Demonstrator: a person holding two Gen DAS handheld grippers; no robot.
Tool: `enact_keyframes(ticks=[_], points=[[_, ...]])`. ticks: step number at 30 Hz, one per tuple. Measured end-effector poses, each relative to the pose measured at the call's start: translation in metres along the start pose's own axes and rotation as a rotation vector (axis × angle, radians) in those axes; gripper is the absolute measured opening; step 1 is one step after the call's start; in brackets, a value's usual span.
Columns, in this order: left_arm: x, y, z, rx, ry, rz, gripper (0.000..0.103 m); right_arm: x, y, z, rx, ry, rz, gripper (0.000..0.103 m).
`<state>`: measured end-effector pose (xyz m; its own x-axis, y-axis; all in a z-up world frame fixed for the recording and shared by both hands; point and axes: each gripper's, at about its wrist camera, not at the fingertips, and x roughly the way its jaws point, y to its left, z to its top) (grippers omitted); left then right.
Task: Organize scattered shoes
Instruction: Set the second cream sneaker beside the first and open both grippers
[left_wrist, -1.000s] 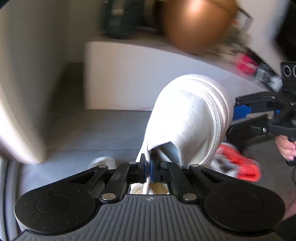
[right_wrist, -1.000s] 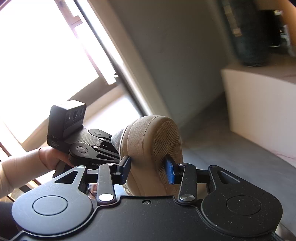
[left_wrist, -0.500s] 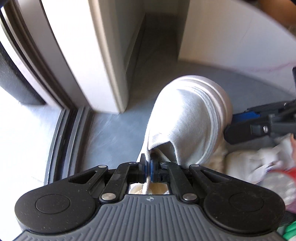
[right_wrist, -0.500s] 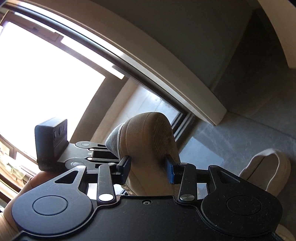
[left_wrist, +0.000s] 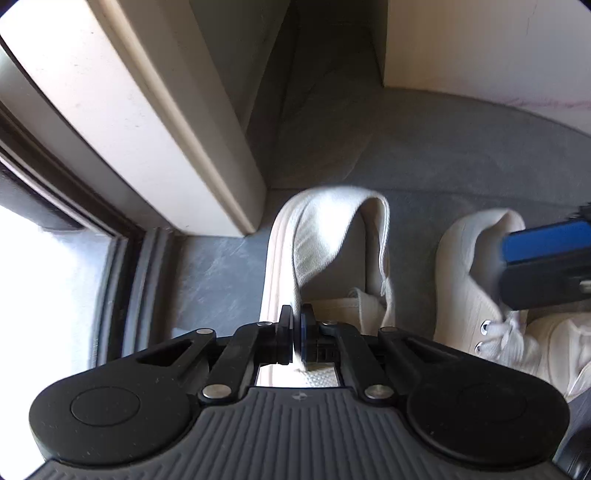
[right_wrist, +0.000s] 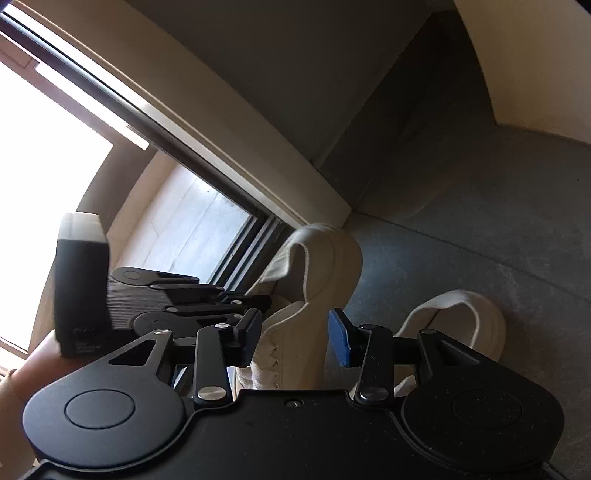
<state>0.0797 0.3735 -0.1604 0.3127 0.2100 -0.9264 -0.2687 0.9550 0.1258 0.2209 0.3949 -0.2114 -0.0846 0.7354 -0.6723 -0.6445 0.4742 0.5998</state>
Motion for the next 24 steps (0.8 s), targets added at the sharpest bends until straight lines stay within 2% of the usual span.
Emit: enact_keyframes(ticks=[4, 6, 10, 12, 13, 15, 16, 17, 19, 22, 24], points=[[0.017, 0.009, 0.005, -0.051, -0.001, -0.042, 0.001, -0.035, -0.005, -0.004, -0.092, 0.024, -0.077, 0.041], [0.023, 0.012, 0.006, -0.103, 0.000, -0.092, 0.002, -0.062, 0.005, -0.026, -0.123, 0.045, -0.102, 0.042], [0.019, 0.002, 0.008, -0.089, -0.006, -0.055, 0.003, -0.096, -0.004, -0.039, -0.144, 0.090, -0.162, 0.042], [0.013, -0.003, 0.011, -0.064, -0.018, -0.032, 0.007, -0.111, -0.006, -0.050, -0.164, 0.103, -0.191, 0.044], [0.013, -0.001, 0.014, -0.058, -0.024, -0.029, 0.013, -0.126, -0.010, -0.062, -0.178, 0.107, -0.212, 0.044], [-0.003, -0.006, 0.014, -0.045, -0.054, -0.029, 0.020, -0.140, -0.011, -0.082, -0.226, 0.123, -0.284, 0.044], [-0.011, -0.011, 0.013, -0.029, -0.068, -0.038, 0.026, -0.142, -0.011, -0.088, -0.250, 0.132, -0.318, 0.044], [-0.015, -0.016, 0.011, -0.002, -0.076, -0.049, 0.037, -0.145, -0.011, -0.095, -0.273, 0.139, -0.352, 0.044], [-0.022, -0.027, 0.008, 0.050, -0.089, -0.069, 0.048, -0.153, -0.013, -0.110, -0.293, 0.141, -0.410, 0.044], [-0.016, -0.045, 0.003, 0.158, -0.053, -0.042, 0.049, -0.181, -0.026, -0.133, -0.262, 0.120, -0.416, 0.044], [-0.007, -0.048, 0.002, 0.190, -0.026, -0.019, 0.049, -0.201, -0.032, -0.149, -0.209, 0.068, -0.422, 0.044]])
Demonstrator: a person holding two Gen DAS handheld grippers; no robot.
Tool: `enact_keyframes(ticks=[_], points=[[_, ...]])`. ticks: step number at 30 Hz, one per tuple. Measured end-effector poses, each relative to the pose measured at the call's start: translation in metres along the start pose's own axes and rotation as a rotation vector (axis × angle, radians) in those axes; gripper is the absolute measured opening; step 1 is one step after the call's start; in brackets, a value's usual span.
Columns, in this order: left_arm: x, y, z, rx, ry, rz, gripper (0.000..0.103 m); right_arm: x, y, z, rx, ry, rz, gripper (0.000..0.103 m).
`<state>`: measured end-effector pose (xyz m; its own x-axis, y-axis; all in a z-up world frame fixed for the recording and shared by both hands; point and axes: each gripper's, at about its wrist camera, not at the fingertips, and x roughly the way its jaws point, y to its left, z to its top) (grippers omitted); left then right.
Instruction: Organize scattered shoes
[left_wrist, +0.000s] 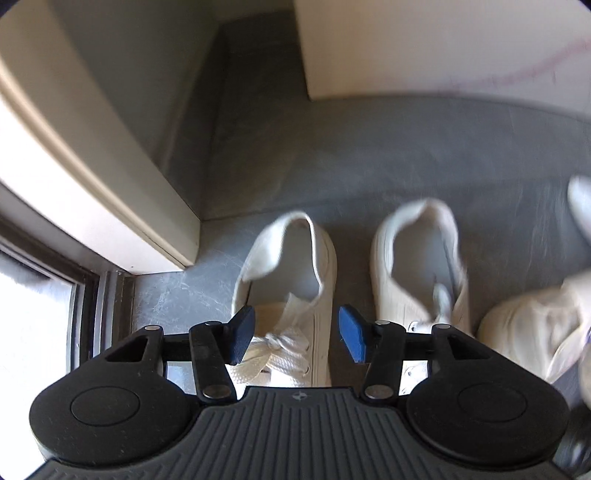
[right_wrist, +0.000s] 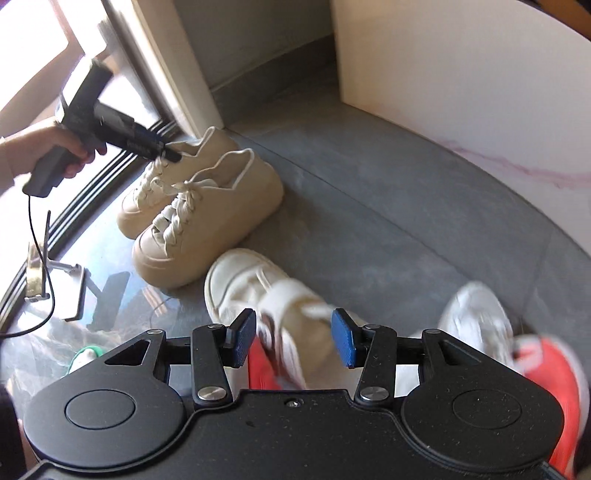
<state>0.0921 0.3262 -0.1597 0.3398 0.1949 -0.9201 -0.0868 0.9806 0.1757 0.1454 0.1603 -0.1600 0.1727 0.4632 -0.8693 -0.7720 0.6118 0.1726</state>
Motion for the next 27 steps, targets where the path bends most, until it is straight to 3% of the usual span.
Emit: enact_keyframes(ticks=[1, 3, 5, 8, 12, 18, 24, 27], points=[[0.007, 0.001, -0.001, 0.003, 0.014, 0.005, 0.048, -0.009, -0.012, -0.012, 0.039, -0.020, -0.001, 0.044], [0.019, 0.003, -0.002, 0.002, 0.034, -0.012, 0.036, -0.030, -0.034, -0.035, 0.120, -0.058, 0.002, 0.044], [0.023, 0.005, 0.000, -0.010, 0.045, -0.039, 0.018, -0.063, -0.040, -0.050, 0.189, -0.060, 0.047, 0.044], [0.023, 0.007, 0.001, -0.052, 0.041, -0.075, 0.011, -0.062, -0.040, -0.067, 0.199, -0.066, 0.041, 0.044], [0.027, 0.012, 0.002, -0.109, 0.002, -0.127, 0.009, -0.063, -0.040, -0.069, 0.223, -0.067, 0.084, 0.044], [0.023, -0.012, 0.007, -0.010, -0.005, -0.169, 0.007, -0.075, -0.061, -0.088, 0.280, -0.029, 0.079, 0.044], [0.025, -0.009, 0.012, -0.075, 0.017, -0.158, 0.011, -0.076, -0.067, -0.091, 0.305, -0.025, 0.083, 0.044], [0.014, -0.008, 0.015, -0.126, -0.014, -0.165, 0.016, -0.079, -0.065, -0.091, 0.286, -0.034, 0.085, 0.044]])
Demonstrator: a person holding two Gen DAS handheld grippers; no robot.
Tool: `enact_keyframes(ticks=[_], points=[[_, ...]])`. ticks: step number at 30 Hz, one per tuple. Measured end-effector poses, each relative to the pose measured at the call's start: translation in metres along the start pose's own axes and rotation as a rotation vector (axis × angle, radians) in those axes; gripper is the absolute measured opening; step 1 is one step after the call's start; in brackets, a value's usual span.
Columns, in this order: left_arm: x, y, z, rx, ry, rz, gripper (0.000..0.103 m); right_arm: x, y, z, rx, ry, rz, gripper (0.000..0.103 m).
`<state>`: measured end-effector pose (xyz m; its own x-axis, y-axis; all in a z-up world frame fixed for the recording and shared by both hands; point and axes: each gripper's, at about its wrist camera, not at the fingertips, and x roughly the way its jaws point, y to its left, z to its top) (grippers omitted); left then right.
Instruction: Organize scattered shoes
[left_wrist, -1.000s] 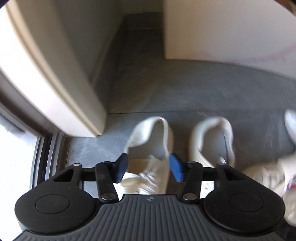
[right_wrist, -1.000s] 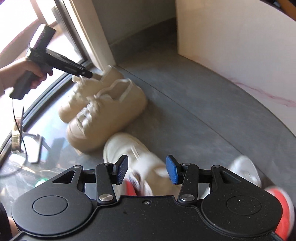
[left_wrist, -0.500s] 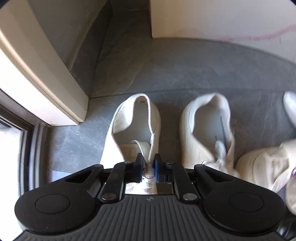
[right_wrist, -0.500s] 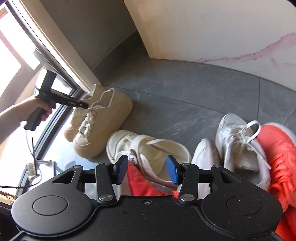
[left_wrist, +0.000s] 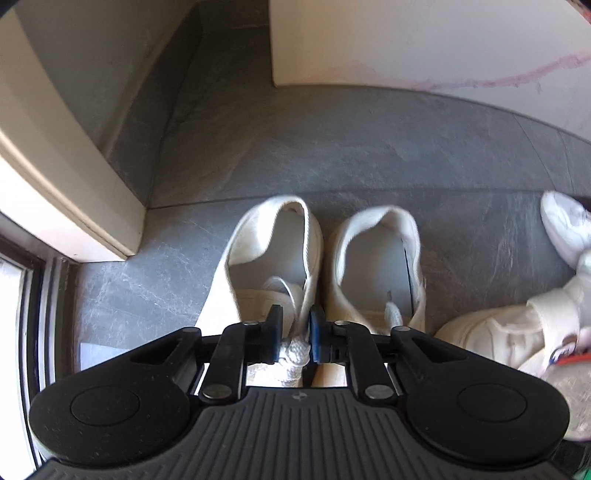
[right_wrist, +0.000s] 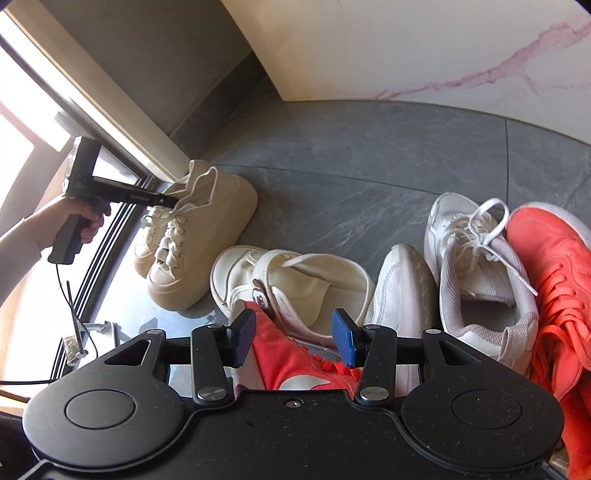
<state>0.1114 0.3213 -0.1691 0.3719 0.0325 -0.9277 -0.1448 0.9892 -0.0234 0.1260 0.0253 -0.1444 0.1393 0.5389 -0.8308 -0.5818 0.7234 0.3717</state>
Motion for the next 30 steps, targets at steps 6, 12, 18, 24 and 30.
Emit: enact_keyframes(ticks=[6, 12, 18, 24, 30], points=[[-0.005, -0.015, 0.012, 0.019, -0.019, -0.010, 0.053, 0.007, -0.002, -0.001, 0.022, 0.012, 0.009, 0.044], [0.026, -0.030, 0.010, 0.080, 0.054, 0.101, 0.046, 0.006, -0.002, 0.000, 0.017, 0.007, 0.004, 0.044], [0.027, -0.031, 0.006, 0.076, 0.042, 0.162, 0.014, 0.014, -0.003, -0.001, -0.001, 0.031, -0.056, 0.044], [0.026, -0.027, 0.005, 0.071, 0.053, 0.284, 0.008, 0.014, -0.005, -0.002, -0.008, 0.034, -0.077, 0.044], [0.023, -0.011, -0.001, 0.036, 0.055, 0.303, 0.008, 0.019, -0.018, -0.008, 0.038, 0.048, -0.093, 0.044]])
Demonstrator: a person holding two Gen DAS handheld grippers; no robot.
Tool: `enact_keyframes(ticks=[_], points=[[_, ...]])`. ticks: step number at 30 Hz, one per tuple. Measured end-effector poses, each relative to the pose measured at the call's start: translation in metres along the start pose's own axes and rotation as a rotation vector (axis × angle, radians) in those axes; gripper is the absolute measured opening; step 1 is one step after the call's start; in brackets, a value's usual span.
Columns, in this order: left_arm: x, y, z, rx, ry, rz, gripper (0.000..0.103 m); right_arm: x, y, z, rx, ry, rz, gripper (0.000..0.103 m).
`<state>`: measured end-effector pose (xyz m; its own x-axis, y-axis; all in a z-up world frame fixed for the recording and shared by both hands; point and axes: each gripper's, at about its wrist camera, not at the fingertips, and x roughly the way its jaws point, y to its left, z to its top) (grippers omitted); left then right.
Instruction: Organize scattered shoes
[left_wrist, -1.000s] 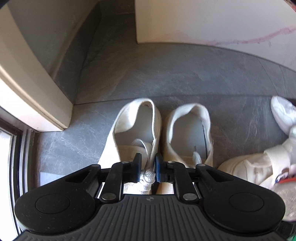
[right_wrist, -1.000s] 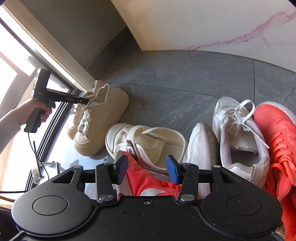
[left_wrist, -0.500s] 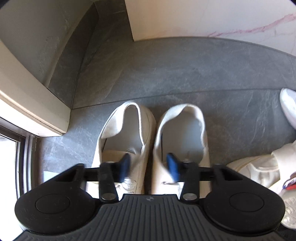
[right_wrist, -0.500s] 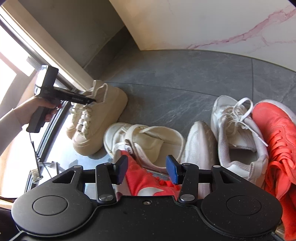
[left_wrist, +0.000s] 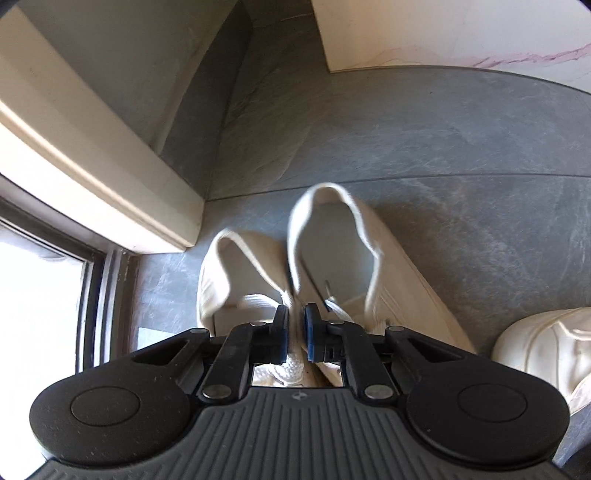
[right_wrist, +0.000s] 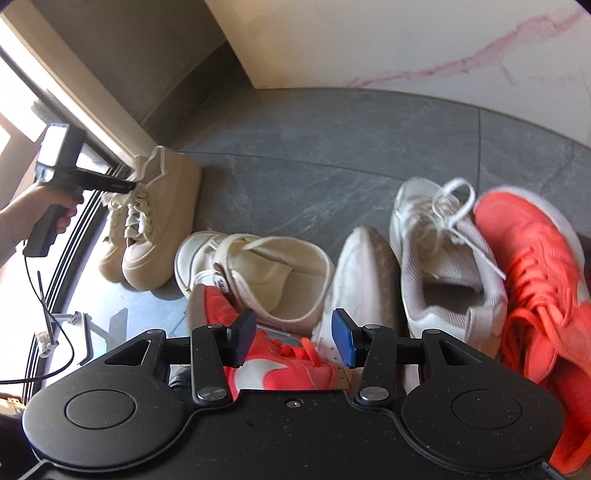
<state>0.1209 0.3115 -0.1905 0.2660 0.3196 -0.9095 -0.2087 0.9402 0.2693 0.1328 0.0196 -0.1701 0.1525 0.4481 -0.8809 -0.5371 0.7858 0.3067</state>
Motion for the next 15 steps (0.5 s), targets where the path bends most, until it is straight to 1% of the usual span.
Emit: enact_keyframes(ticks=[4, 6, 10, 12, 15], points=[[-0.003, 0.004, -0.002, -0.041, -0.023, -0.018, 0.011, 0.000, -0.003, -0.004, -0.006, 0.010, 0.002, 0.044], [-0.004, 0.003, -0.003, -0.027, -0.030, -0.022, 0.010, -0.002, -0.005, -0.004, -0.006, 0.006, -0.009, 0.044], [-0.007, -0.006, -0.006, 0.088, -0.036, -0.020, 0.009, 0.001, -0.009, -0.006, 0.029, 0.019, -0.003, 0.044], [-0.009, -0.007, -0.005, 0.130, -0.033, -0.055, 0.008, 0.003, -0.006, -0.007, 0.026, 0.028, 0.004, 0.044], [-0.011, -0.009, -0.005, 0.220, -0.027, -0.103, 0.007, 0.003, -0.002, -0.008, 0.007, 0.032, 0.014, 0.044]])
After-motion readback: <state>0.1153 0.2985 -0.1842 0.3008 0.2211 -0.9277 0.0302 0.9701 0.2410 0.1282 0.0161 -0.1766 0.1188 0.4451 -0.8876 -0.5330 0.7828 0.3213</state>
